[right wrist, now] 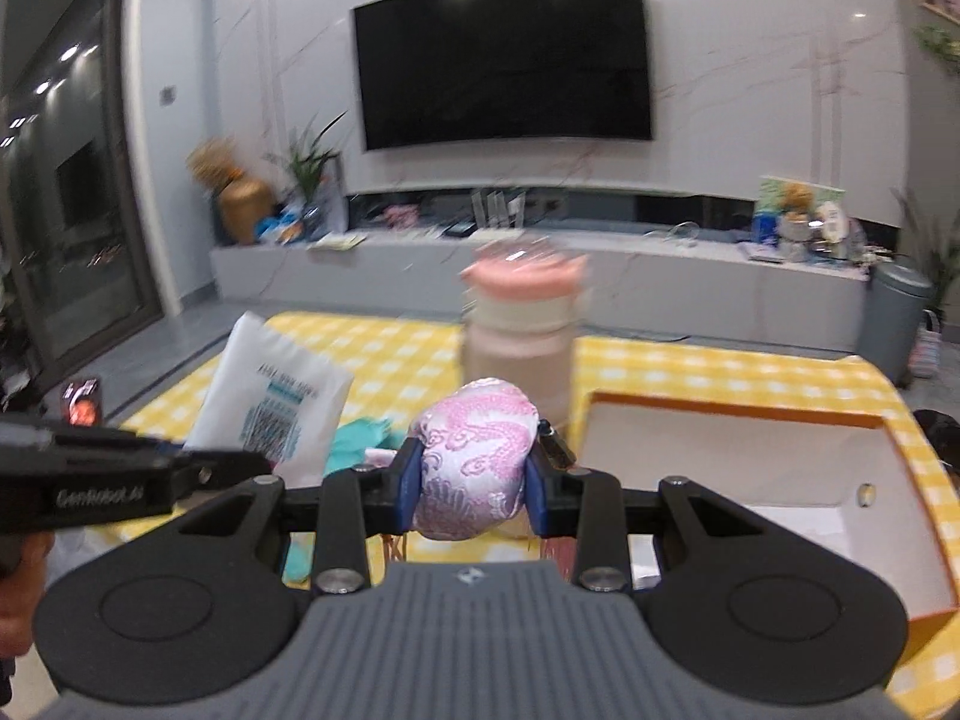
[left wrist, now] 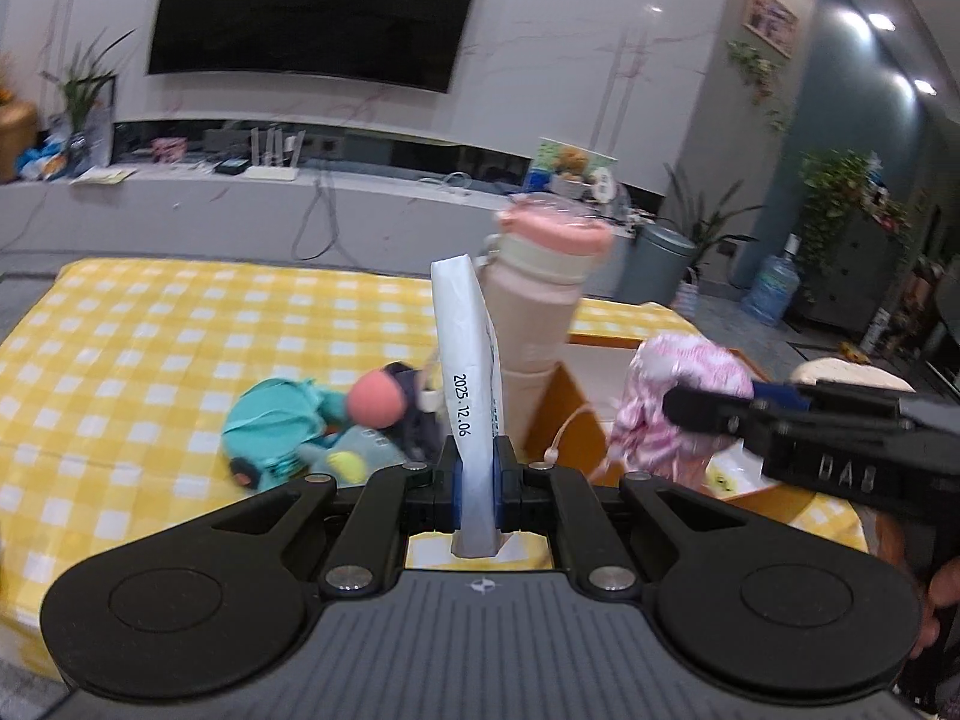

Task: Organize soft objects
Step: 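Carry the white bag and pink pouch over the white box with both tools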

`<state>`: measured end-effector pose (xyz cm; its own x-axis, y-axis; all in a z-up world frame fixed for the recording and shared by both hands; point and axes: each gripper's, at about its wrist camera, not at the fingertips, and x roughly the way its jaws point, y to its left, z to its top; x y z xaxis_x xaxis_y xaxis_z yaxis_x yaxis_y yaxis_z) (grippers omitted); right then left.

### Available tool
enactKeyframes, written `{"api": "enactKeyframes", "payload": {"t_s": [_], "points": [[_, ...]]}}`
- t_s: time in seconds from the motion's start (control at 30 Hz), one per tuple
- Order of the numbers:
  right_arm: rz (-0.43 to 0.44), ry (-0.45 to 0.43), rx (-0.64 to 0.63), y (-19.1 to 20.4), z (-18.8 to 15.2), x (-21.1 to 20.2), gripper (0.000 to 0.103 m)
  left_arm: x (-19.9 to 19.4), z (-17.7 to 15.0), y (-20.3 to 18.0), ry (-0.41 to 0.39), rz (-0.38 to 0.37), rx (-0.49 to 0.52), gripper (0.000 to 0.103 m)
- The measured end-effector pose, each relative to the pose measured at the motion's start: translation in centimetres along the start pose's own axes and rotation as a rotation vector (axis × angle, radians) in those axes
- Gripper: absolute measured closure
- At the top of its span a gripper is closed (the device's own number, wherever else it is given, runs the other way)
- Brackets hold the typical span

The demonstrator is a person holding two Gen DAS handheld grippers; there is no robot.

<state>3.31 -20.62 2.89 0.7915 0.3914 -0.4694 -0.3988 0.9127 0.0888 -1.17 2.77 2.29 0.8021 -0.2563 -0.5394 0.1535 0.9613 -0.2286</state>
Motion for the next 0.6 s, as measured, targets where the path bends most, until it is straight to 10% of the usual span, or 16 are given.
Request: {"api": "enactKeyframes", "payload": {"t_s": [0.6], "points": [[-0.233,-0.187,0.075,-9.9,4.3,-3.1,0.069,5.3,4.8,-9.4,0.014,-0.26,0.163,0.093]]}}
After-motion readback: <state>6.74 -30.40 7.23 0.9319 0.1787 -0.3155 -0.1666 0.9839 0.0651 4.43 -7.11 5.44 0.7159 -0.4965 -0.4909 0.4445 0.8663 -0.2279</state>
